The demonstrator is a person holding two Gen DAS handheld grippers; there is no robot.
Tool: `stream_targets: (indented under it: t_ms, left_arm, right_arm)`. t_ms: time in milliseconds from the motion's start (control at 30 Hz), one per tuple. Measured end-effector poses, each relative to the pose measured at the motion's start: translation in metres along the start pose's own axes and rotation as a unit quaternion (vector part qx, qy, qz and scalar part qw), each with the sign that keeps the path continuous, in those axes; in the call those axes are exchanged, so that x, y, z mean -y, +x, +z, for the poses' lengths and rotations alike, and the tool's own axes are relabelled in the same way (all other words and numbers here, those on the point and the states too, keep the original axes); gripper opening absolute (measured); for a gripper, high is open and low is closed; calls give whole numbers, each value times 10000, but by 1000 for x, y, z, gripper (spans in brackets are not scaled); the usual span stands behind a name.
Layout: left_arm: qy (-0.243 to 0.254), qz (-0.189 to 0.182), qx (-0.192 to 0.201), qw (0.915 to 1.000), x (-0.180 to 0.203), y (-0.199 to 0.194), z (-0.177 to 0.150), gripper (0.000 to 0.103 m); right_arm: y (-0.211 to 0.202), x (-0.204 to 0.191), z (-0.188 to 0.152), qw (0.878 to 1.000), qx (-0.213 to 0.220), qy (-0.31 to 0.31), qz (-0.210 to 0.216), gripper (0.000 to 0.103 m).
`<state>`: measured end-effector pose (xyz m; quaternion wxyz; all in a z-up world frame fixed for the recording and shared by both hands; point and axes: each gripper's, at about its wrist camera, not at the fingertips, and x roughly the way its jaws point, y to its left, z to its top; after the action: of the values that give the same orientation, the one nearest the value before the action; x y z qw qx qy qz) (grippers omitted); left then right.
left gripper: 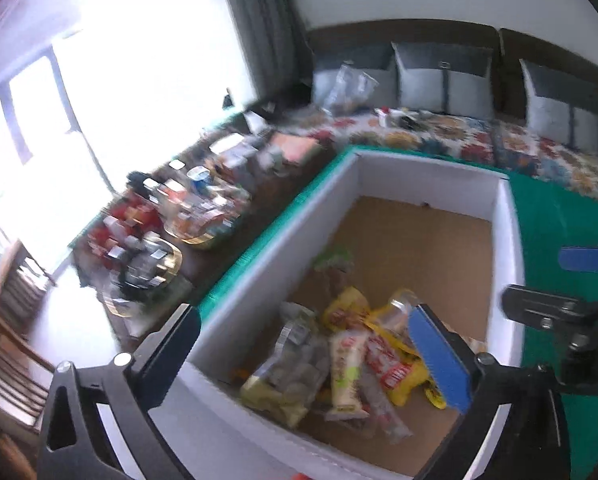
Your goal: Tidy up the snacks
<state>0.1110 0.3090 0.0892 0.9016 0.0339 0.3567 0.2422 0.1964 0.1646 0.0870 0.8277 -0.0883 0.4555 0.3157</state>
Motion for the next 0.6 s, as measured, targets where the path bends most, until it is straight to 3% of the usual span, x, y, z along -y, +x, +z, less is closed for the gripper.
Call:
stream_targets:
  t_ms: [100, 333, 600]
  left_arm:
    - [55, 136, 64, 9999, 3, -7, 4, 103]
    - [-275, -325, -39, 9991, -1, -7, 7, 103]
    - [-319, -580, -159, 9977, 1, -2, 6, 103]
  right_arm:
    - [-9, 0, 0, 9998, 109, -128, -136, 90]
    - [-25, -2, -1, 9987, 234, -295, -336, 90]
    - [-26, -1, -2, 9980, 219, -364, -475, 90]
